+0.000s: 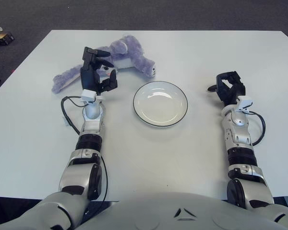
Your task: Put the doll into the plate.
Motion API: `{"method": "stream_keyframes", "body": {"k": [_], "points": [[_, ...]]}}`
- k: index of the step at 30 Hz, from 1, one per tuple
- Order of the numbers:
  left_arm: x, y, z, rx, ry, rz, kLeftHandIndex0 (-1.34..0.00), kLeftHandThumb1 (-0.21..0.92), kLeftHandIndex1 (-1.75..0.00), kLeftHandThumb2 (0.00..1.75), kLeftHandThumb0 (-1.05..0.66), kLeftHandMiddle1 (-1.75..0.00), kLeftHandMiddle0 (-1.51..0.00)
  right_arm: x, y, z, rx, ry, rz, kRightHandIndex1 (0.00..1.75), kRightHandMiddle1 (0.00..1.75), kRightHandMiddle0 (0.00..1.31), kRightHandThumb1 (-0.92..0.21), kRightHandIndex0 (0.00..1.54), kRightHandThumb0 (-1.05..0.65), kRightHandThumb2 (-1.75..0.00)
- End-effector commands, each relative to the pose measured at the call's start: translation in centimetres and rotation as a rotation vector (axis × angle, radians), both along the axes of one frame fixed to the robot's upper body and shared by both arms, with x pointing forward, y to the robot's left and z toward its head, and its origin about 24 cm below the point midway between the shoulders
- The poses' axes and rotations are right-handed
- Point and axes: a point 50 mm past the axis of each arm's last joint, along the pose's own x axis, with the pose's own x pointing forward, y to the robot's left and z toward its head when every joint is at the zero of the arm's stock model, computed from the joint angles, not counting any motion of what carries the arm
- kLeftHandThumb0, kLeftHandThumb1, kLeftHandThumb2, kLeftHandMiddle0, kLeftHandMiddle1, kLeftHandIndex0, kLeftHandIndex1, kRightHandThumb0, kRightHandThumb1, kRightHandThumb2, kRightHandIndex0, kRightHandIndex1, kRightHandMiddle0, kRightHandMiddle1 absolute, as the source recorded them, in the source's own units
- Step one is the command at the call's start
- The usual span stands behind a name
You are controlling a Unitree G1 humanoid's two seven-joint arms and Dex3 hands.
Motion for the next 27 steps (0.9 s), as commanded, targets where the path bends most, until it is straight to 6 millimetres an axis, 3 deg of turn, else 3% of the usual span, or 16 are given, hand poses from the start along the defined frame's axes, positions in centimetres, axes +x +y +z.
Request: {"method": "stream_keyframes", "body": {"k": [1,5,18,27], "points": [[-0.8,0.9,-1.2,0.057,0.016,0.053,-0.39,0.73,-1.36,0.63,-0.01,-1.62,-0.48,-0.3,0.2,-0.8,0.019,0.037,-0.009,1.36,1.58,0.36,-0.92,0.75,-0.35,-0.37],[-0.8,1.2,-0.7,0.112,-0.019,0.091,-0.4,0.74,-1.35,0.62,-0.01,-1.61,-0.48,-0.3,0.3,-0.8,0.02,0.039,-0.009,1.36,1.58,0.36,-0.92,0.75,-0.35,-0.37],[0.0,5.4,1.2,0.389,-0.092,0.32,-0.44,0.74,-1.3,0.6,-0.01,-1.62,-0.47,-0.4,0.3,-0.9,0.023,0.045,-0.01,1.37,1.58,0.36,-0.92,0.74,-0.35,-0.37],[0.6,6.2,1.8,0.558,-0.116,0.408,-0.47,0.86,-1.26,0.37,-0.01,-1.56,-0.43,-0.4,0.2,-1.0,0.024,0.05,-0.009,1.38,1.58,0.36,-0.92,0.73,-0.35,-0.36]]}}
